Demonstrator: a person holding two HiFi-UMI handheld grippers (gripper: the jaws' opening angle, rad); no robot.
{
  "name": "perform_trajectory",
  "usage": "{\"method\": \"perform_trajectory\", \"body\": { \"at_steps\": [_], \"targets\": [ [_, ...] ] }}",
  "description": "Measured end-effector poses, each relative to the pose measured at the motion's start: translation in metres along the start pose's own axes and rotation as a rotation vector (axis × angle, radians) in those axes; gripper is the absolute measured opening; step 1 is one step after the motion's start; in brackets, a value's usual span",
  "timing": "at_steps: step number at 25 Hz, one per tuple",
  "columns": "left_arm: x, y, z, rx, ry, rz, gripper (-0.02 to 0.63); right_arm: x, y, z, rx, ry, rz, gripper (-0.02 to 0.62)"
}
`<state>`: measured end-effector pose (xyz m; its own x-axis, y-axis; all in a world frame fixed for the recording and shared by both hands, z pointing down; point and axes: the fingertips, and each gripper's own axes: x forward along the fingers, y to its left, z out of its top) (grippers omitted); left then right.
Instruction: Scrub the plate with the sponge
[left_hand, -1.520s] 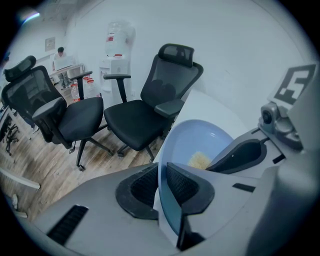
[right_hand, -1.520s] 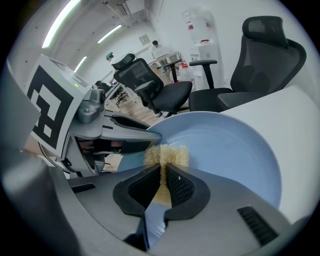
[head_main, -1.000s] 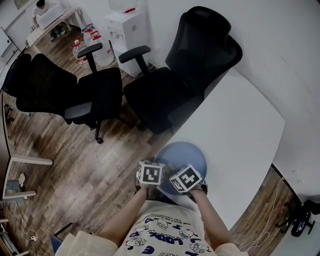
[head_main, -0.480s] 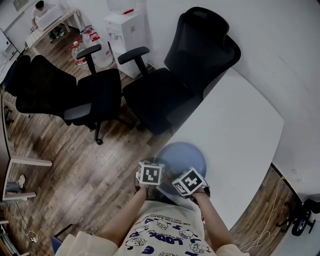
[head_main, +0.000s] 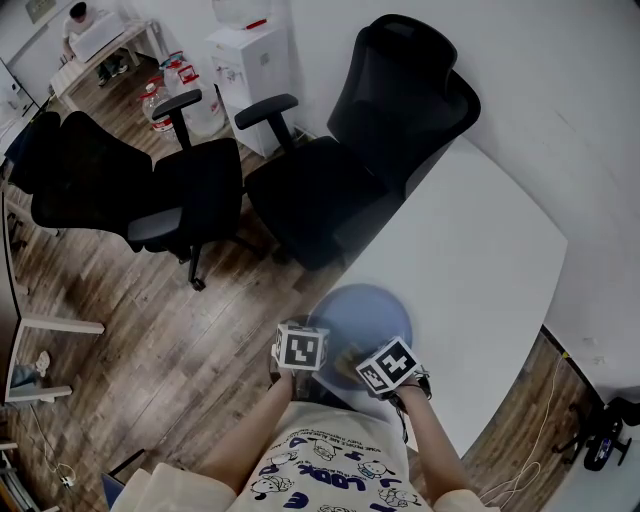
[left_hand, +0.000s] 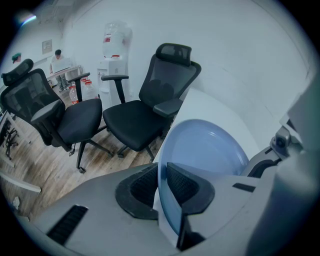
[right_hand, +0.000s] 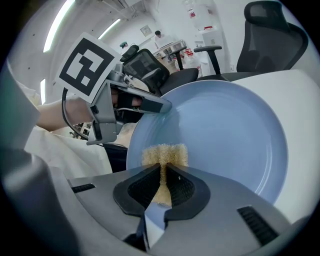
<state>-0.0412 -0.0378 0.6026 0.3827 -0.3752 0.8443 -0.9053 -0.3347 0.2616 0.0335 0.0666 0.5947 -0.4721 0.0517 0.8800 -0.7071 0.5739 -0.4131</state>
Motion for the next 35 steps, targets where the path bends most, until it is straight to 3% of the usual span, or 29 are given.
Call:
{"method": "perform_trajectory", "body": {
  "at_steps": [20,35],
  "targets": [
    [0.000,0.000,-0.002,0.004,-0.001,-0.001,0.051,-0.020,-0.026,-0.022,0.077,-0.003,-0.041,0.046],
    [0.002,0.002,-0.002,0.008,-0.007,0.012,0.052,-0.039,-0.061,-0.023,0.177,-0.064,-0.153,0.046]
  ]
}}
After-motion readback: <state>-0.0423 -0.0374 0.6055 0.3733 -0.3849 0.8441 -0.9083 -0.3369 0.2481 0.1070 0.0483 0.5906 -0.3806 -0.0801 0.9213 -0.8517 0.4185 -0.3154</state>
